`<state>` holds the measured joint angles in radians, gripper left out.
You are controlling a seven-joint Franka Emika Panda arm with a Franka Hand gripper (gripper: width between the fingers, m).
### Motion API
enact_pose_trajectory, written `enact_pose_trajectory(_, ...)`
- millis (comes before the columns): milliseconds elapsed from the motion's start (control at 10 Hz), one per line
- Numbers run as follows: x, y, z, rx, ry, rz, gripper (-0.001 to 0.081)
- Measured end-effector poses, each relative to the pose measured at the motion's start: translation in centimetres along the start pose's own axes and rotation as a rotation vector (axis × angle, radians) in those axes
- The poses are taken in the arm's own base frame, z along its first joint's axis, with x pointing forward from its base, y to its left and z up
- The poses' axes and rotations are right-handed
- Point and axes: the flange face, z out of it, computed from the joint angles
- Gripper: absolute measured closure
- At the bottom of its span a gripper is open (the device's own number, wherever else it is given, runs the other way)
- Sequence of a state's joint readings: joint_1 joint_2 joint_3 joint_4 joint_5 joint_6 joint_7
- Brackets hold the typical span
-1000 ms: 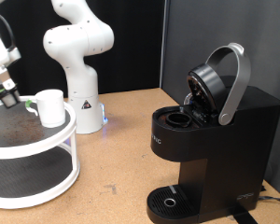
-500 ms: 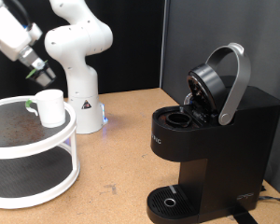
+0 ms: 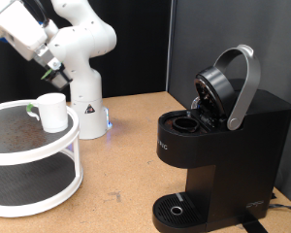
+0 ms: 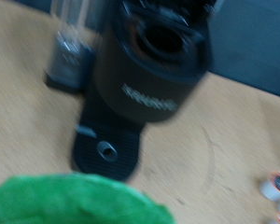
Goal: Make a cup of coffee with the keurig machine
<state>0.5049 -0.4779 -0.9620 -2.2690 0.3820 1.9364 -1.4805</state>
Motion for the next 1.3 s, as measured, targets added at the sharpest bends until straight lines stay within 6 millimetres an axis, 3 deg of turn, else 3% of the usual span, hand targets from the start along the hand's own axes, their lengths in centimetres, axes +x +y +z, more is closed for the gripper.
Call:
enact_pose_trajectory(200, 2.2, -0.4, -0.6, 0.111, 0.028, 0.108, 0.0323)
enact_pose_trajectory(500, 6.0, 0.7, -0.6, 0.121, 0.007, 0.234, 0.0323)
enact_pose_trajectory(900, 8.8, 3.1, 2.9, 0.073, -0.181, 0.259, 0.0323)
enact_pose_trajectory(1100, 8.9, 2.9, 3.0, 0.096, -0.147, 0.270, 0.0323)
enact_pose_trajectory(1300, 11.0, 2.0, 4.4, 0.136, -0.135, 0.285, 0.0323)
